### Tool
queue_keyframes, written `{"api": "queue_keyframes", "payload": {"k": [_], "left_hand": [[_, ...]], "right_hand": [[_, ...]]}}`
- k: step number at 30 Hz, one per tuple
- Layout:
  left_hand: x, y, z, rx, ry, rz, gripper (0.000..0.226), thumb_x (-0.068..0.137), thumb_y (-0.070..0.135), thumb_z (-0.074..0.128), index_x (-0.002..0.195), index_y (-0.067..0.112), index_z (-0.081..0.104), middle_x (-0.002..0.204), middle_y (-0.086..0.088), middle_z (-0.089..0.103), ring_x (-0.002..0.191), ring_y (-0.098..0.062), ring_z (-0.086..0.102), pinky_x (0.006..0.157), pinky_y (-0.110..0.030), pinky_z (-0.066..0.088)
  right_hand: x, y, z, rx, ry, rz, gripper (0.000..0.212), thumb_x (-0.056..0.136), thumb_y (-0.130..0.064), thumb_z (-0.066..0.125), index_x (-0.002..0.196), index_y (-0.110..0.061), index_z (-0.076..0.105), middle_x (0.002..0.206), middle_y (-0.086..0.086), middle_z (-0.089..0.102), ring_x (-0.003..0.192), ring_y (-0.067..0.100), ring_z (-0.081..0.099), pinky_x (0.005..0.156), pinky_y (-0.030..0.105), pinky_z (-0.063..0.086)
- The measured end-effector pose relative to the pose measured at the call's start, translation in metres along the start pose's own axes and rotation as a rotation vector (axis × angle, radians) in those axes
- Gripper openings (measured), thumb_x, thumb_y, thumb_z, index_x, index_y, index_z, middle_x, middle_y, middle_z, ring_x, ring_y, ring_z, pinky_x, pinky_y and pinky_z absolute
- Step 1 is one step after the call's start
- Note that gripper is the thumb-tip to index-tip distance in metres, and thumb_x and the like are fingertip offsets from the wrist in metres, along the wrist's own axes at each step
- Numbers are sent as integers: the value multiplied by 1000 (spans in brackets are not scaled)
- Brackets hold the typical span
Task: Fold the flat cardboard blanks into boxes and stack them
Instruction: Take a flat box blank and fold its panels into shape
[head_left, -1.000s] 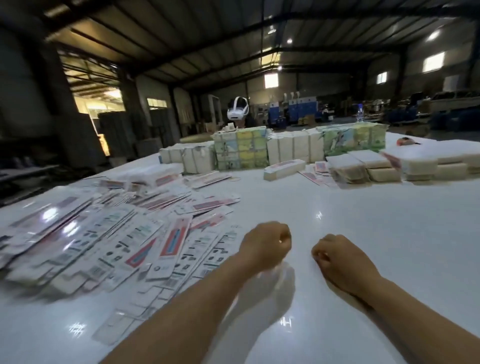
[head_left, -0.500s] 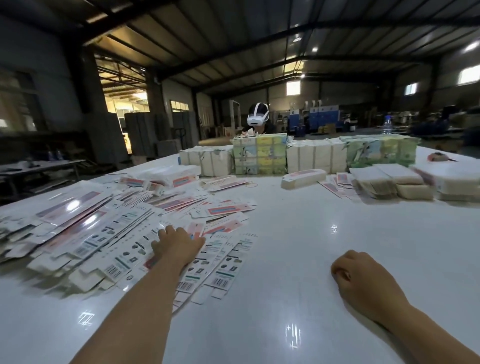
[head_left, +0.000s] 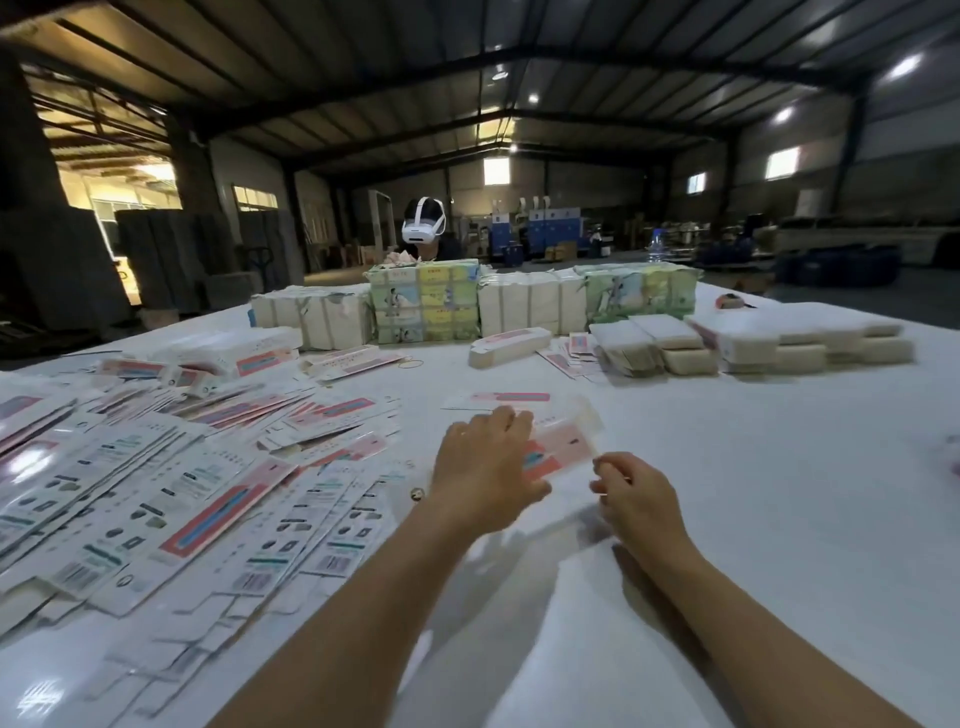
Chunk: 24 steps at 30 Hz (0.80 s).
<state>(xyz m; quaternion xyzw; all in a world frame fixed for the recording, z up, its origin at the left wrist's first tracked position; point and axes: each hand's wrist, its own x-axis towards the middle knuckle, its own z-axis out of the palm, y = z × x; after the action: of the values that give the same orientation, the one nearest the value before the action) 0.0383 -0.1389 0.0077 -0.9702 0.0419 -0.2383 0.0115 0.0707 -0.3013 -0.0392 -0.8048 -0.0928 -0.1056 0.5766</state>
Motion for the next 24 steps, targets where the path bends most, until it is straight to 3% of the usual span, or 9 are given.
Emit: {"api": "queue_keyframes", "payload": {"k": [3,5,10,14,17,20,24], "left_hand": [[-7,15,17,-33,39,45,71,79,49,58,141,24,33,141,3,39,123,-21,39,105,-40,30],[-13,14,27,-82,24,34,72,80,45,57,143,25,29,147,4,32,131,-18,32,112,-42,19],[-20,8,35,-146,18,94,72,80,43,56,144,27,27,148,7,30,131,-15,30,114,-43,12],[-23,6,35,-139,68,125,73,83,57,52,144,28,26,145,5,30,129,-18,27,113,-39,13],[-22,8,30,-132,105,152,77,83,65,49,146,25,26,145,5,32,128,-18,28,110,-32,12],[-22,7,25,-97,146,174,75,85,63,47,145,22,29,141,6,42,125,-16,38,109,-32,14],[-20,4,23,-53,128,142,76,87,63,44,147,21,24,137,5,46,121,-18,42,102,-31,22]], "right_hand": [[2,-1,-13,579,14,277,18,101,-21,41,115,-15,52,101,12,66,86,25,67,69,37,58],[4,0,-19,745,-14,324,13,99,-21,46,109,-15,52,95,15,68,78,26,70,60,35,57],[4,-4,-18,708,-158,350,22,87,0,50,99,-13,62,78,9,74,65,19,71,49,27,53],[5,-5,-21,801,-242,458,20,85,2,49,92,-8,65,80,12,72,58,15,68,46,25,51],[6,-6,-24,834,-242,510,12,85,0,58,94,-3,65,70,10,70,47,11,61,39,21,47],[6,-2,-21,685,-207,460,14,85,1,60,93,-8,67,61,4,67,46,9,57,39,19,46],[4,-6,-17,680,-96,395,9,90,-7,59,98,-8,62,75,10,68,53,19,62,47,26,52]]}}
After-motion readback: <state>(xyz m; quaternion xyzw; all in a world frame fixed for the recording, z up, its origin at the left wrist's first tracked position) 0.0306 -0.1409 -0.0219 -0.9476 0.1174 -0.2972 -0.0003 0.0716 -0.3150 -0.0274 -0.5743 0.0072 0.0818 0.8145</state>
